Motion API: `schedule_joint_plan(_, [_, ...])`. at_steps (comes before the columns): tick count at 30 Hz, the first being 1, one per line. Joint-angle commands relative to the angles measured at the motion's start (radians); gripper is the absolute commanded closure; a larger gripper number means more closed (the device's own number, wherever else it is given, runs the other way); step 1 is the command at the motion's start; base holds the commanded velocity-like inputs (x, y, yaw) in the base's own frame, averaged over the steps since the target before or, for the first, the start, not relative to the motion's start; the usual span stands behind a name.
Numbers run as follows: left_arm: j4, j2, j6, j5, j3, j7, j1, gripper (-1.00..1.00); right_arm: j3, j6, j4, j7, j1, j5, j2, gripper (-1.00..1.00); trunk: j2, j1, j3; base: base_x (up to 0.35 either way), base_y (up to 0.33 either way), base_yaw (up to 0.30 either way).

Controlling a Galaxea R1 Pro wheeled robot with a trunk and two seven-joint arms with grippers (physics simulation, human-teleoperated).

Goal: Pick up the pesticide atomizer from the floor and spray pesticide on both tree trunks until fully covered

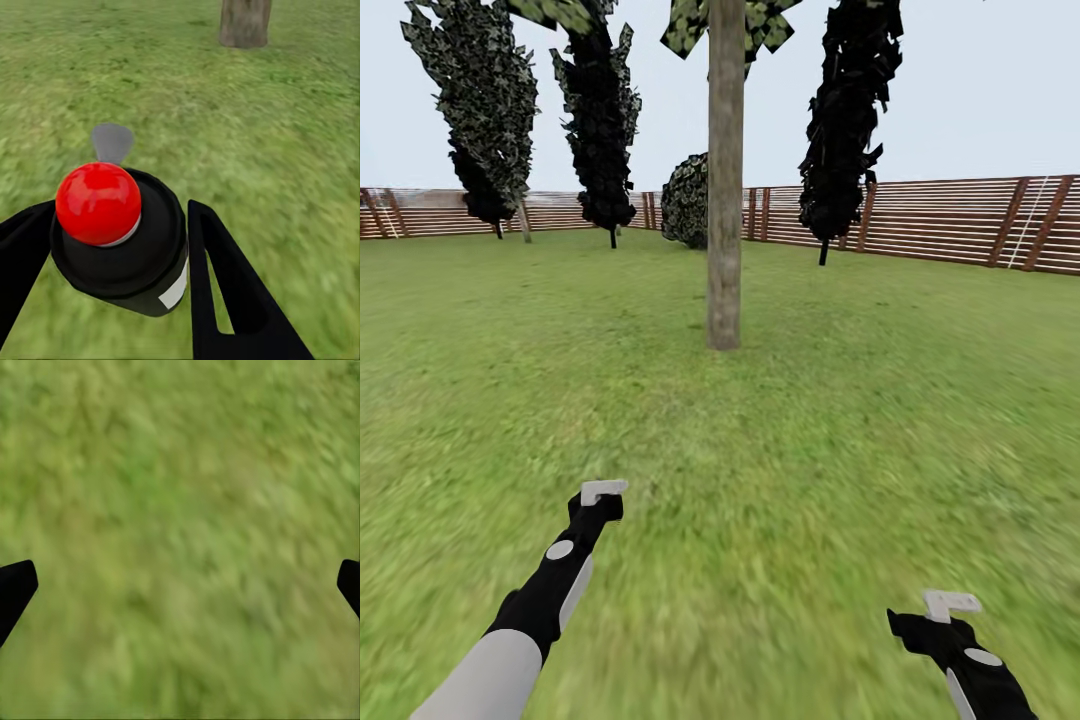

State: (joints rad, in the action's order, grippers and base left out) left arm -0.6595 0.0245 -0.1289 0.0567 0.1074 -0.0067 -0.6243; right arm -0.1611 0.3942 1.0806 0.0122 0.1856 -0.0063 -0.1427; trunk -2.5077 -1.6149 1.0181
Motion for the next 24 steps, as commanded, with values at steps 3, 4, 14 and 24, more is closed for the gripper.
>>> schedule_joint_plan(3, [0.0,0.0,0.0,0.0,0.0,0.0,0.0,1.0,0.0,0.0,0.0,0.0,0.0,0.0,0.0,-1.0,0.0,0.0,0.0,0.324,0.0,0.0])
schedule_joint_plan(4, [0.0,0.0,0.0,0.0,0.0,0.0,0.0,1.0,0.0,0.0,0.0,0.0,0.0,0.001,0.0,-1.0,0.0,0.0,0.0,0.324,0.0,0.0])
schedule_joint_plan(14, [0.0,0.0,0.0,0.0,0.0,0.001,0.0,1.0,0.0,0.0,0.0,0.0,0.0,0.002,0.0,-1.0,0.0,0.0,0.0,0.324,0.0,0.0])
schedule_joint_plan(24, [0.0,0.0,0.0,0.0,0.0,0.0,0.0,1.0,0.0,0.0,0.001,0.0,0.0,0.0,0.0,-1.0,0.0,0.0,0.0,0.324,0.0,0.0])
